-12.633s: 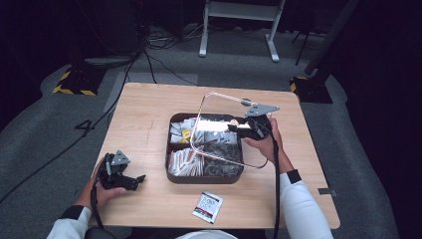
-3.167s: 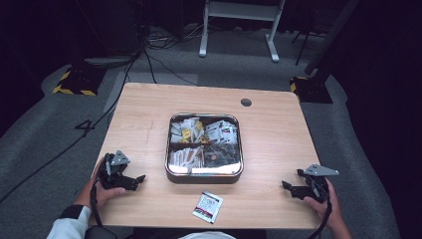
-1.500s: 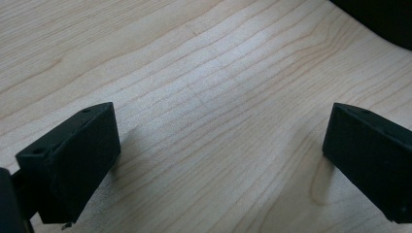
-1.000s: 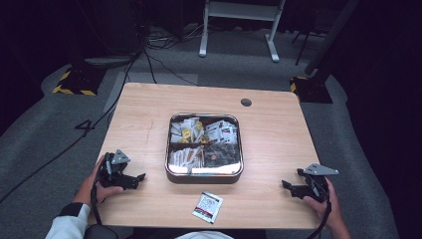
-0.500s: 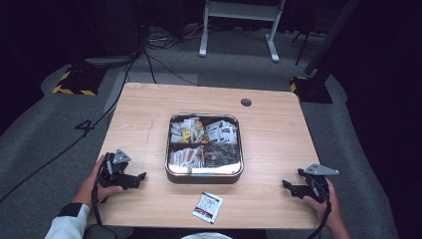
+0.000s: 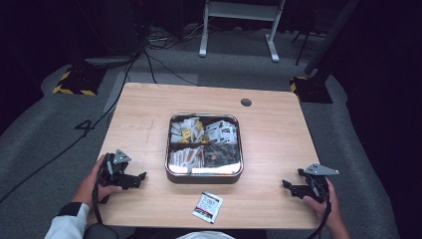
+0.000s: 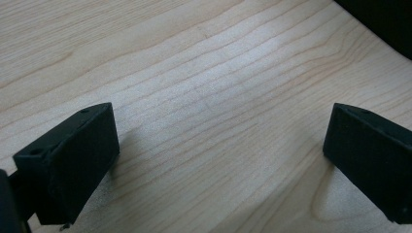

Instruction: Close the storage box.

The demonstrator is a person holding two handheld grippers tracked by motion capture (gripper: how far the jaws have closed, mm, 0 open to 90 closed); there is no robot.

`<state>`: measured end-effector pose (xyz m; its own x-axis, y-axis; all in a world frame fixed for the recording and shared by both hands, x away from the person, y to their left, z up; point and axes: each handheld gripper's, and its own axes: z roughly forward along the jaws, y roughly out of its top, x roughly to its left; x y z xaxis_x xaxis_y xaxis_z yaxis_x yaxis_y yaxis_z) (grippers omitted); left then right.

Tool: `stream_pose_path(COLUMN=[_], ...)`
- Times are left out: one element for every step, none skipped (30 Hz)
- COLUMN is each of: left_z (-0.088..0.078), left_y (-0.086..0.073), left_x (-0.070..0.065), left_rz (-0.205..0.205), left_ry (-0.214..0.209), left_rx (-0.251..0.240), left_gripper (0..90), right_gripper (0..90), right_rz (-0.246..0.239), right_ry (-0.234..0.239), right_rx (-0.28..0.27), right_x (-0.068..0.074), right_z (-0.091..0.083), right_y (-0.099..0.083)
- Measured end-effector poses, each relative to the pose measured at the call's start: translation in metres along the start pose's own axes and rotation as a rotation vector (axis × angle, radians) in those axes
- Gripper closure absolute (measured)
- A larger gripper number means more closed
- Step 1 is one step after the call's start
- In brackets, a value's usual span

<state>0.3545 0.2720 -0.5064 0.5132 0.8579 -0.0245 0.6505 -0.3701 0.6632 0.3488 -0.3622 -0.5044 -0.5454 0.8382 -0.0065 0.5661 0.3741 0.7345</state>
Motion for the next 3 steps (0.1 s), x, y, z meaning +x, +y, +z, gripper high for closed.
stream_pose_path(left_z=[0.0002, 0.0004, 0.0006], left_y=[0.0001, 0.0004, 0.0008], left_x=[-0.0001, -0.0001, -0.0001], left_rz=[-0.003, -0.004, -0.004], left_ry=[-0.002, -0.002, -0.001], left_rx=[0.0, 0.001, 0.001], left_gripper=[0.0, 0.0, 0.0], right_gripper=[15.2, 15.2, 15.2], right_rz=[0.0, 0.0, -0.001], right_ry=[0.0, 0.0, 0.0], right_rx=[0.0, 0.0, 0.0], right_x=[0.0, -0.0001, -0.0002], right_z=[0.0, 0.0, 0.0], right_y=[0.0, 0.0, 0.0])
